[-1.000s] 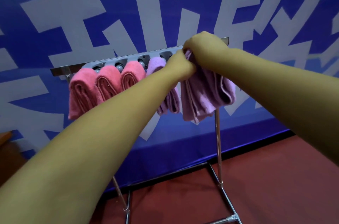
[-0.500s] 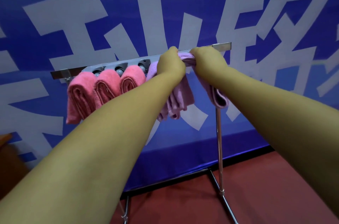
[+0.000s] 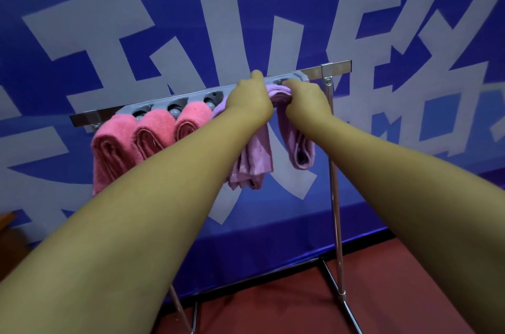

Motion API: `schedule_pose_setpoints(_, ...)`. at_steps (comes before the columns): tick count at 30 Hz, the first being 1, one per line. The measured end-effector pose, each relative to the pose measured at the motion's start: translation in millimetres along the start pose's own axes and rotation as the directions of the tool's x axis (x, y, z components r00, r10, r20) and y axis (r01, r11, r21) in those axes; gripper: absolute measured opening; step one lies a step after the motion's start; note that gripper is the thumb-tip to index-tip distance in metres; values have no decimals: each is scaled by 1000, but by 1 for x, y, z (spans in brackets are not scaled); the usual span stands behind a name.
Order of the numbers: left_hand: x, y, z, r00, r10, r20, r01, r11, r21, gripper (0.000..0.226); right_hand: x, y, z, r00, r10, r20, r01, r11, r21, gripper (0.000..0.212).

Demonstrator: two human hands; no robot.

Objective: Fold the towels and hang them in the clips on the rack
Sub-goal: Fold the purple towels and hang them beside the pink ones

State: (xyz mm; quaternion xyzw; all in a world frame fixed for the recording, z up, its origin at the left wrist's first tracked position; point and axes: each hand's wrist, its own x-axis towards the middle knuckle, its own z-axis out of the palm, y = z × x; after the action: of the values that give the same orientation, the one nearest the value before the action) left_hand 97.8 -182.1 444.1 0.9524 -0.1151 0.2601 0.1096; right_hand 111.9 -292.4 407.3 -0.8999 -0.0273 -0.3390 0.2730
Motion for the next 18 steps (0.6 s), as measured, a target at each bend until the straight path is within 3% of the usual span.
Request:
schedule_pose_setpoints(3, 5, 8, 7, 998, 48, 38, -47, 999, -20, 36, 5, 6, 6, 996, 11, -89, -5, 998, 65, 39)
schedule_pose_setpoints(6, 11, 10, 12, 997, 67, -31, -68, 997, -46, 33, 8, 6, 8, 992, -3, -126, 15, 995, 94, 38)
schedule_pose_setpoints(12, 17, 1, 21, 992, 106, -74, -100, 991, 84, 33, 11, 5, 25, 998, -58, -29, 58, 998, 15, 41)
schedule_pose_setpoints(18, 21, 5, 38, 996, 88, 29, -88, 996, -7, 29, -5, 16, 43, 999, -2, 38, -5, 984, 179, 35)
